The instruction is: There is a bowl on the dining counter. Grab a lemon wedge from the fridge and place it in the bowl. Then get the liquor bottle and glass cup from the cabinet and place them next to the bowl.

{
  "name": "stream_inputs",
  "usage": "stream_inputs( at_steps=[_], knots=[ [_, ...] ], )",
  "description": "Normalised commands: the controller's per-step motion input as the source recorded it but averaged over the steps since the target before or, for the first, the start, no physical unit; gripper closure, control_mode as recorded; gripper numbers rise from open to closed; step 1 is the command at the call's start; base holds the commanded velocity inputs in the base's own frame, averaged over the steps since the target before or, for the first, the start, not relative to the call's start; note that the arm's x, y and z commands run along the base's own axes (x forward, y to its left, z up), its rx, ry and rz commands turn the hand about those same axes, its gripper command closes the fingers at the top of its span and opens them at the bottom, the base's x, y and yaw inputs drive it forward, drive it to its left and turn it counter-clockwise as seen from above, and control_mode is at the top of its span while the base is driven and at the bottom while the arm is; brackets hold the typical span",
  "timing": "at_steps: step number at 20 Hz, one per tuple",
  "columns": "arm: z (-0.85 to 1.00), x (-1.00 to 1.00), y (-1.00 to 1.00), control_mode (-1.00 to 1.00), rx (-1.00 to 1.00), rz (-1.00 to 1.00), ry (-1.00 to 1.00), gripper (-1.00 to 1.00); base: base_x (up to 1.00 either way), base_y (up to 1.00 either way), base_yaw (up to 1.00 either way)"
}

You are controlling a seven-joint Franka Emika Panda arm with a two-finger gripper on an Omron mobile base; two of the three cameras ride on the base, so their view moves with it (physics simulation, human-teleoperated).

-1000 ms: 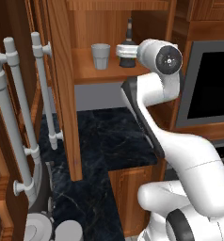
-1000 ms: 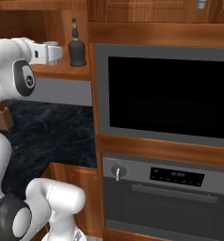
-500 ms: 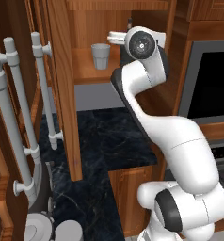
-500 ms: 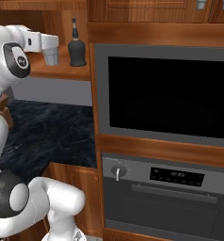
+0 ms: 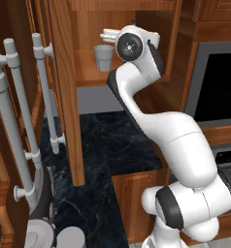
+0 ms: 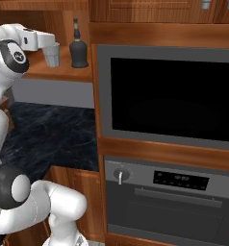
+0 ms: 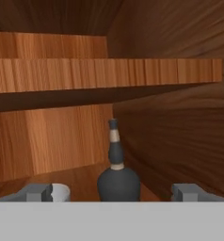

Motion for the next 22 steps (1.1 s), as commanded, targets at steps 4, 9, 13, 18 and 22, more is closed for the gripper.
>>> stream_inputs(
  at_steps=[4, 9, 13, 18, 22],
  knots=[
    [0.0, 0.22, -0.13, -1.0, 0.0, 0.0, -0.01, -1.0, 0.0, 0.0, 0.0],
    [0.0, 0.36, 0.0, -1.0, 0.0, 0.0, 0.04, -1.0, 0.0, 0.0, 0.0],
    [-0.01, 0.39, -0.07, -1.0, 0.0, 0.0, 0.05, -1.0, 0.0, 0.0, 0.0],
    [-0.02, 0.35, -0.22, -1.0, 0.0, 0.0, 0.0, -1.0, 0.0, 0.0, 0.0],
    [0.0, 0.29, -0.06, -1.0, 0.0, 0.0, 0.0, -1.0, 0.0, 0.0, 0.0]
  ],
)
